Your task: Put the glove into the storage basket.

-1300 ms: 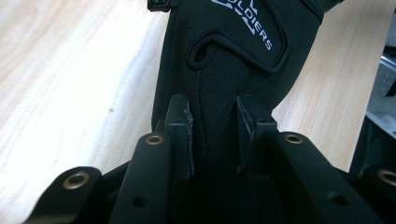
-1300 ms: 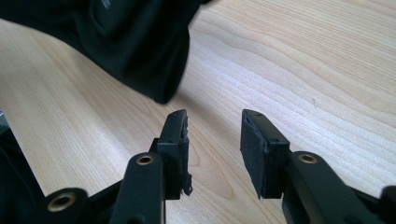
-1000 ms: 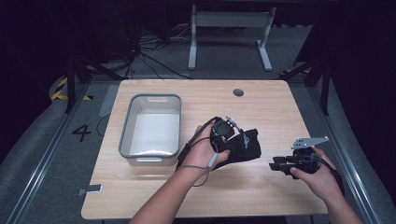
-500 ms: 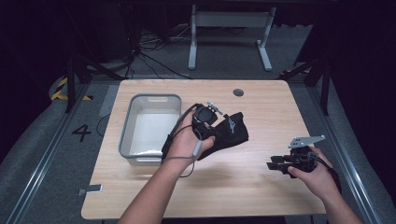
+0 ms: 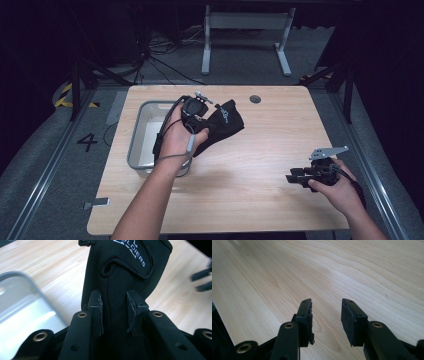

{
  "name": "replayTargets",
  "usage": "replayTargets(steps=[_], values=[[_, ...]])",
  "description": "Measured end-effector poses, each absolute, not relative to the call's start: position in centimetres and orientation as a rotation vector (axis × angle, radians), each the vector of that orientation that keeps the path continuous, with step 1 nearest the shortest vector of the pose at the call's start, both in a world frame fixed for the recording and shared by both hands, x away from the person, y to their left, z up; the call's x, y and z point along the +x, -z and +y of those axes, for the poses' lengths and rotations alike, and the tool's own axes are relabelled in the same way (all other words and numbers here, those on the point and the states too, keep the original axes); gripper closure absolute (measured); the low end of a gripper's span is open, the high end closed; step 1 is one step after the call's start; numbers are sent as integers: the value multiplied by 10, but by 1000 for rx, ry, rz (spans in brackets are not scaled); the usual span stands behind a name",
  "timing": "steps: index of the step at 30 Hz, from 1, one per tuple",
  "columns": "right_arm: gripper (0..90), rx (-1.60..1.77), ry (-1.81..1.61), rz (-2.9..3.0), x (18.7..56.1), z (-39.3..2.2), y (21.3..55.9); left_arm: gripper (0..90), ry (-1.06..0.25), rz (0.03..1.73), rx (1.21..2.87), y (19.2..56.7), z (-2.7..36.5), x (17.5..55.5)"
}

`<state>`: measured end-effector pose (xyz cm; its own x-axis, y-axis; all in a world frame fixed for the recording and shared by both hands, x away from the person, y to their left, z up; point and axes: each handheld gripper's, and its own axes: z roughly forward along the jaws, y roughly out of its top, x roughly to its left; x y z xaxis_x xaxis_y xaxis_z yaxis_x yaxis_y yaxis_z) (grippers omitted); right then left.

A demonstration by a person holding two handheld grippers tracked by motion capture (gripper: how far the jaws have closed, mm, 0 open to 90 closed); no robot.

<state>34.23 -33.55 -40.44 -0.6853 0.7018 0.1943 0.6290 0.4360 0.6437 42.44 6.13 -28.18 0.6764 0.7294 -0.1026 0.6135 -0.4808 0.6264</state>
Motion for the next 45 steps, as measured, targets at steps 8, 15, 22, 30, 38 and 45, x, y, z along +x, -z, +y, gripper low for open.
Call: replayTargets(steps=[8, 15, 22, 30, 38, 45], values=[[617, 1200, -1075, 2582, 342, -334, 406, 690, -249, 1114, 2189, 284, 89, 435], [614, 1198, -1065, 2585, 342, -333, 408, 690, -304, 1232, 2130, 285, 120, 441], [612, 1201, -1066, 2586, 342, -332, 408, 688, -323, 1393, 2056, 302, 142, 454], [610, 1209, -1059, 2584, 342, -333, 410, 686, -329, 1547, 1987, 322, 160, 470], [603, 1197, -1055, 2594, 341, -331, 411, 684, -294, 1624, 1997, 343, 161, 481], [591, 1198, -1054, 2587, 340, -332, 411, 680, -257, 1672, 2024, 365, 162, 491]])
